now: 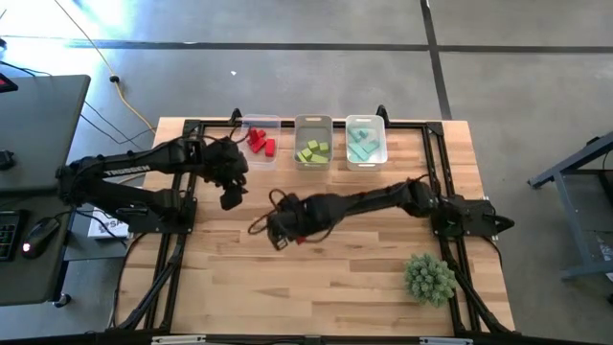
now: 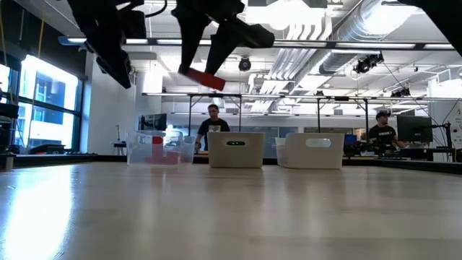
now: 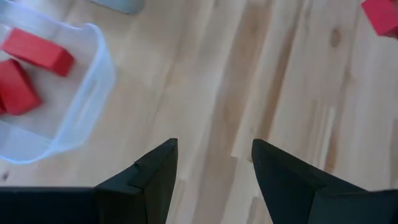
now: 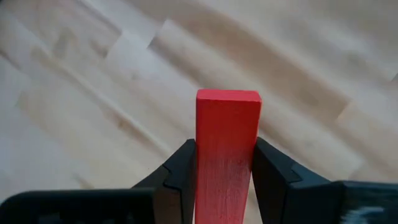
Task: Sort & place blocks by color
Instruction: Put the red block into the transparent bin
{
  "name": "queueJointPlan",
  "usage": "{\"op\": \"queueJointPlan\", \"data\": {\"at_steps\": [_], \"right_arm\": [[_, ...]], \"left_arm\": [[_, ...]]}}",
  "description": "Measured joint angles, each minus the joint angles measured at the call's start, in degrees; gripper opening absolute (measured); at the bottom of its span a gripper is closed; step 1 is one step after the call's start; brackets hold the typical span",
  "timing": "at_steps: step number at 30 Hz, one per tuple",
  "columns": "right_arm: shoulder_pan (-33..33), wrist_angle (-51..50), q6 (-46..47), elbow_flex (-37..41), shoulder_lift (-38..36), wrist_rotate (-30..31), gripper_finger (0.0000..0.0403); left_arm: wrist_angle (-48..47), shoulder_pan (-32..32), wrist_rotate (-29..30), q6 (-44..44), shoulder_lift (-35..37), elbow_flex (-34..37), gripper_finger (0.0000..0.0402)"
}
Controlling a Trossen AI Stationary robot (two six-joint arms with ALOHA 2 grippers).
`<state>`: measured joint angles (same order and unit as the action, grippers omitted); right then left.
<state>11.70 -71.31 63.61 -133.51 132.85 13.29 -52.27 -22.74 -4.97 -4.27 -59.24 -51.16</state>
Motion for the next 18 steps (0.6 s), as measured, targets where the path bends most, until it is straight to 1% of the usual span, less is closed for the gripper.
{"op": "queueJointPlan", "data": {"at_steps": [8,12,15,18], "right_arm": [[-8.02,1.03,-13.03,0.0,-3.05,2.15,0.0098],[-12.7,2.58,-19.79,-0.3,-3.94,2.76,0.0098],[-16.31,5.15,-24.53,-1.43,-4.1,2.83,0.0098],[-19.78,10.01,-28.56,-1.21,-4.88,2.32,0.0098]], "left_arm": [[7.16,-5.42,0.01,-0.08,0.0,0.0,0.0196],[10.83,-7.45,0.83,-2.49,0.0,0.0,0.0196],[13.54,-8.86,1.14,-3.56,0.0,0.0,0.0196],[16.19,-10.21,1.47,-5.01,0.0,0.0,0.0196]]}}
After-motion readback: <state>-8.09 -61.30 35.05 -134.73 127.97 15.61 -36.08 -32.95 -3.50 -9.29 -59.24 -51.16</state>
